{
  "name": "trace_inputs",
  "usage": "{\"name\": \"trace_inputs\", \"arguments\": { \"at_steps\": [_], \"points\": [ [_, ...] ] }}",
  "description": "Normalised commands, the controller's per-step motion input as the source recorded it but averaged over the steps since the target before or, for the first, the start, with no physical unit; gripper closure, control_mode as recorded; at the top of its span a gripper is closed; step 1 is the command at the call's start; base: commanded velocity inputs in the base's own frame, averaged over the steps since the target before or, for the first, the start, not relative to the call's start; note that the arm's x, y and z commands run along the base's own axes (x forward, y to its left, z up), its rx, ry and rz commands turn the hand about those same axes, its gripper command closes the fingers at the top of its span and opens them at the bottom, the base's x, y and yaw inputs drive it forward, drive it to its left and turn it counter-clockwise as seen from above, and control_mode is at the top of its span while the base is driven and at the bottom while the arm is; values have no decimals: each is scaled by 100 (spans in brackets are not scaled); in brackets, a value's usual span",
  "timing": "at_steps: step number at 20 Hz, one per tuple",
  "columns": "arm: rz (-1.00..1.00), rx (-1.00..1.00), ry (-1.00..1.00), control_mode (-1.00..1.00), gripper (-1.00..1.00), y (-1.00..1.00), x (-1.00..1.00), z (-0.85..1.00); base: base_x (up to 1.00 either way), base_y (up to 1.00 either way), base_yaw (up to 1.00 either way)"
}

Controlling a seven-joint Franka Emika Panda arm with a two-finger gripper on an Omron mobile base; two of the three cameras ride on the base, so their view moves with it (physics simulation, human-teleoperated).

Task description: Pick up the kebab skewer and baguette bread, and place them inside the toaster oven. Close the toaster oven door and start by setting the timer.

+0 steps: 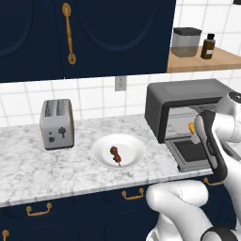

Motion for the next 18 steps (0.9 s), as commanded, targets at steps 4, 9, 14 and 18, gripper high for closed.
{"name": "trace_inputs", "arguments": {
  "at_steps": [4, 9, 14, 18],
  "points": [
    [12, 0, -4, -100, 100, -15, 33, 0, 0, 0, 0],
    [8, 4, 0, -100, 100, 0, 47, 0, 0, 0, 0],
    [2, 10, -8, -100, 100, -11, 8, -17, 0, 0, 0],
    [0, 9, -9, -100, 100, -27, 28, -2, 0, 0, 0]
  ]
}}
